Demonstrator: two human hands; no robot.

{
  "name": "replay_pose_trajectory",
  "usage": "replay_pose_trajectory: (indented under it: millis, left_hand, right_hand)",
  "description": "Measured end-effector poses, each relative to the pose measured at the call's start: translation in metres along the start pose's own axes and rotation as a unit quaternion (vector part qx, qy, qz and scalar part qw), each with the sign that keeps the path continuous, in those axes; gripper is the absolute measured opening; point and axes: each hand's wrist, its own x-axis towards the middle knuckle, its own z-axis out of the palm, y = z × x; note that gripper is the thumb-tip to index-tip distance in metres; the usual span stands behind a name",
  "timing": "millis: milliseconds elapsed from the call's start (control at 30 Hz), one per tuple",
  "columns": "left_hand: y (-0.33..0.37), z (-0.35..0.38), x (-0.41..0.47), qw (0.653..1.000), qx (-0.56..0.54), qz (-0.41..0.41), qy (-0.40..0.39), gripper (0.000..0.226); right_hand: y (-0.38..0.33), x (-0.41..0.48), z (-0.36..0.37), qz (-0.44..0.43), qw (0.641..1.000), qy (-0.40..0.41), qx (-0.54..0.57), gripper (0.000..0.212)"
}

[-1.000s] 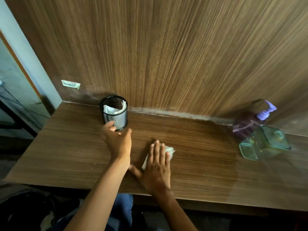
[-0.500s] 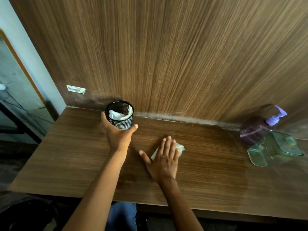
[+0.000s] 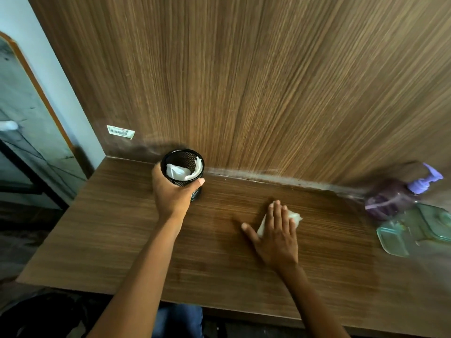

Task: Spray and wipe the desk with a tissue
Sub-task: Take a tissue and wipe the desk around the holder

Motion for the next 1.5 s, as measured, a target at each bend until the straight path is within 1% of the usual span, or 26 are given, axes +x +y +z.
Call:
replay_pose_trajectory:
  millis: [100, 167, 233, 333, 433, 500, 567, 667, 700, 767, 833, 900, 967, 1033, 1133, 1200, 1233, 1333, 1433, 1500]
  left_hand:
    - [0.005, -0.002, 0.003, 1.0, -0.012, 0.003, 0.003, 0.089]
    - [0.009, -0.004, 0.004, 1.0, -0.015, 0.009, 0.008, 0.089]
    - [0.012, -0.006, 0.006, 1.0, -0.018, 0.009, 0.013, 0.089]
    - [0.015, -0.011, 0.009, 1.0, -0.022, 0.008, 0.018, 0.092]
    - [0.017, -0.019, 0.013, 0.999, -0.021, 0.011, 0.023, 0.092]
    - [0.015, -0.025, 0.016, 0.999, -0.027, 0.011, 0.027, 0.09]
    - [0.013, -0.033, 0.019, 0.999, -0.028, 0.011, 0.031, 0.089]
    - [0.011, -0.042, 0.023, 0.999, -0.032, 0.012, 0.04, 0.088]
    - [0.011, -0.043, 0.024, 0.999, -0.032, 0.012, 0.041, 0.088]
    - [0.011, -0.044, 0.024, 0.999, -0.031, 0.015, 0.041, 0.088]
    - [0.011, -0.044, 0.024, 0.999, -0.028, 0.016, 0.038, 0.089]
    - [0.01, -0.044, 0.026, 0.999, -0.028, 0.016, 0.038, 0.091]
    - [0.011, -0.045, 0.028, 0.999, -0.03, 0.013, 0.043, 0.095]
    - [0.013, -0.046, 0.031, 0.998, -0.034, 0.013, 0.054, 0.098]
    - [0.016, -0.051, 0.035, 0.997, -0.033, 0.018, 0.065, 0.097]
    - [0.013, -0.057, 0.039, 0.996, -0.033, 0.024, 0.073, 0.094]
    - [0.011, -0.062, 0.043, 0.996, -0.032, 0.023, 0.081, 0.093]
    - [0.008, -0.073, 0.048, 0.994, -0.039, 0.009, 0.098, 0.096]
    - [0.007, -0.079, 0.049, 0.994, -0.042, 0.004, 0.102, 0.096]
    - [0.007, -0.079, 0.049, 0.994, -0.043, -0.001, 0.103, 0.097]
  right_hand:
    - [-0.024, 0.029, -0.009, 0.07, 0.997, -0.028, 0.033, 0.109]
    - [-0.052, 0.045, -0.008, 0.07, 0.996, -0.046, 0.039, 0.107]
    - [-0.08, 0.052, -0.003, 0.032, 0.997, -0.055, 0.035, 0.108]
    - [-0.106, 0.039, 0.005, -0.077, 0.994, -0.067, 0.029, 0.111]
    - [-0.093, 0.017, 0.007, -0.178, 0.983, -0.048, 0.02, 0.114]
    - [-0.068, 0.007, 0.006, -0.2, 0.979, -0.033, 0.007, 0.11]
    - [-0.045, 0.005, 0.004, -0.181, 0.983, -0.028, -0.017, 0.107]
    - [-0.036, 0.013, 0.001, -0.112, 0.993, -0.03, -0.027, 0.116]
    - [-0.043, 0.017, 0.0, -0.089, 0.995, -0.03, -0.019, 0.118]
    - [-0.066, 0.029, -0.001, -0.053, 0.998, -0.034, 0.006, 0.114]
    - [-0.096, 0.042, 0.0, -0.043, 0.998, -0.046, 0.021, 0.109]
    - [-0.124, 0.05, 0.003, -0.046, 0.997, -0.056, 0.02, 0.11]
    - [-0.142, 0.049, 0.008, -0.079, 0.995, -0.057, 0.01, 0.111]
    - [-0.148, 0.04, 0.012, -0.143, 0.988, -0.06, 0.008, 0.111]
    - [-0.135, 0.025, 0.014, -0.245, 0.967, -0.062, 0.008, 0.11]
    - [-0.116, 0.018, 0.013, -0.274, 0.961, -0.046, -0.002, 0.107]
    - [-0.109, 0.017, 0.012, -0.269, 0.962, -0.041, -0.011, 0.107]
    - [-0.102, 0.026, 0.009, -0.202, 0.979, -0.039, -0.017, 0.111]
    - [-0.134, 0.04, 0.009, -0.148, 0.987, -0.056, 0.0, 0.11]
    - [-0.162, 0.049, 0.01, -0.141, 0.988, -0.063, 0.02, 0.108]
